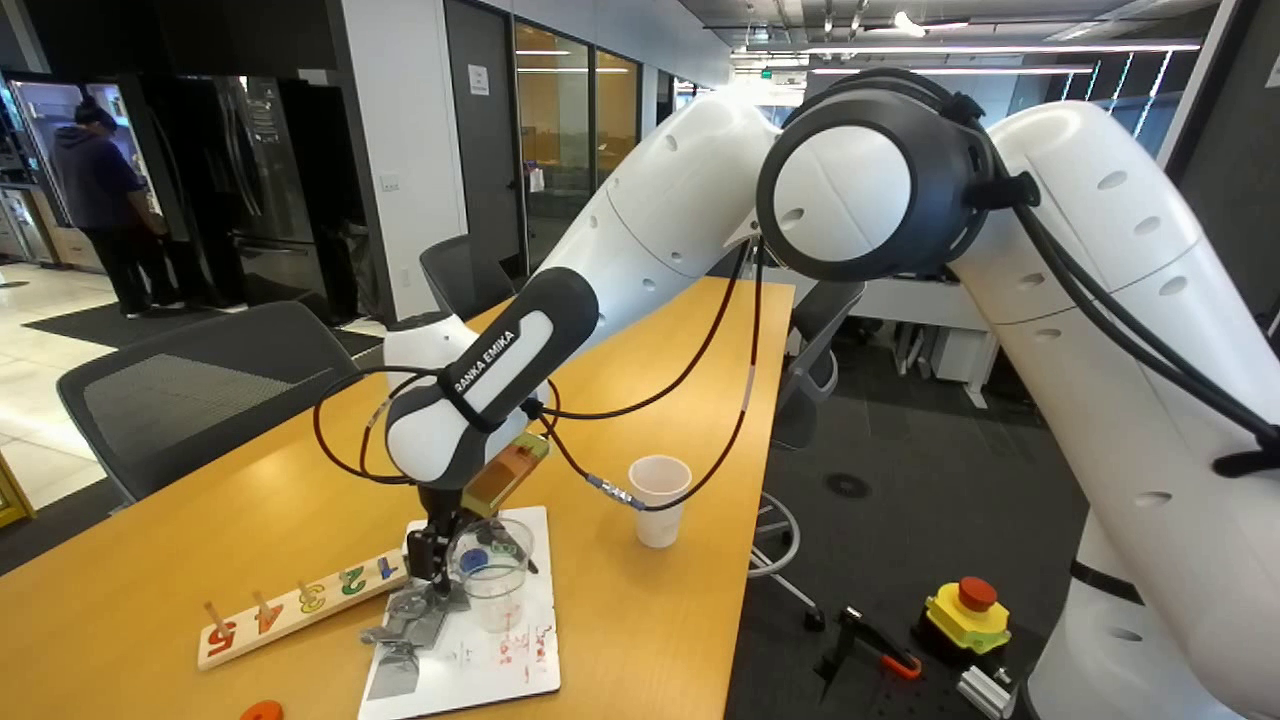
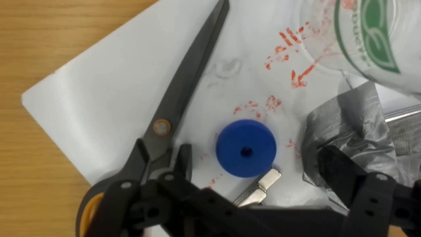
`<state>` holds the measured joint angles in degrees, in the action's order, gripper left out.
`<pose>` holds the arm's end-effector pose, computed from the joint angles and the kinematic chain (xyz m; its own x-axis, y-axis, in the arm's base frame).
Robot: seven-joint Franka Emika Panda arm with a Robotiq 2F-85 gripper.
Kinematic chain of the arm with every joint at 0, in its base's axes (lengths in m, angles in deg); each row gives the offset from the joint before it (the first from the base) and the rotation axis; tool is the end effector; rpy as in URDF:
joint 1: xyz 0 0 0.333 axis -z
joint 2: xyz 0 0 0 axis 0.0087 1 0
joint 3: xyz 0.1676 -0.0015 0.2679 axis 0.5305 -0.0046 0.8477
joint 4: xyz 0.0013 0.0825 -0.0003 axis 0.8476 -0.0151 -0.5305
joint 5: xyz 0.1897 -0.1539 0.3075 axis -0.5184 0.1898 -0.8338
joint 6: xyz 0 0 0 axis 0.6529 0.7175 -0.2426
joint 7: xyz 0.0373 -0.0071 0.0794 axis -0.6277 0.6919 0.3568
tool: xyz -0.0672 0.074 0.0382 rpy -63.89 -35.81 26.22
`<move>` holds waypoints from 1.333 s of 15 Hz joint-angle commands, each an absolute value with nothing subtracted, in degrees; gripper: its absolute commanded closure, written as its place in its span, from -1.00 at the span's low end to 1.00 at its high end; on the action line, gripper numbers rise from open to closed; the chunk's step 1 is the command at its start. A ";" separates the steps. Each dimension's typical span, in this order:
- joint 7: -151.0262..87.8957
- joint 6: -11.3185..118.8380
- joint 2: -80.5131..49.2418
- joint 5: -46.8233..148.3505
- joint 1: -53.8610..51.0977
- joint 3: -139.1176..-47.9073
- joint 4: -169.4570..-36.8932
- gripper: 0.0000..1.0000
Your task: Pick up the orange tokens and put them in the white cup. Pick up the blue token and put it in the colourless cup.
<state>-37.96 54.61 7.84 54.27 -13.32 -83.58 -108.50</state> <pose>0.6363 0.2085 0.1859 0.9134 0.4055 -0.0345 0.4060 -0.9138 0.0079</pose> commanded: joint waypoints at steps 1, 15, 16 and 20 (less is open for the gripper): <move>-38.40 54.74 7.78 54.80 -13.25 -83.55 -107.99 -0.66; -37.00 53.34 6.71 56.34 -14.58 -84.74 -107.76 0.70; -36.76 53.27 6.49 56.61 -14.76 -84.93 -107.77 0.70; -35.01 51.12 5.51 58.33 -15.88 -85.66 -107.45 0.69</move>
<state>-37.25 53.60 6.86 56.15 -14.32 -84.39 -108.14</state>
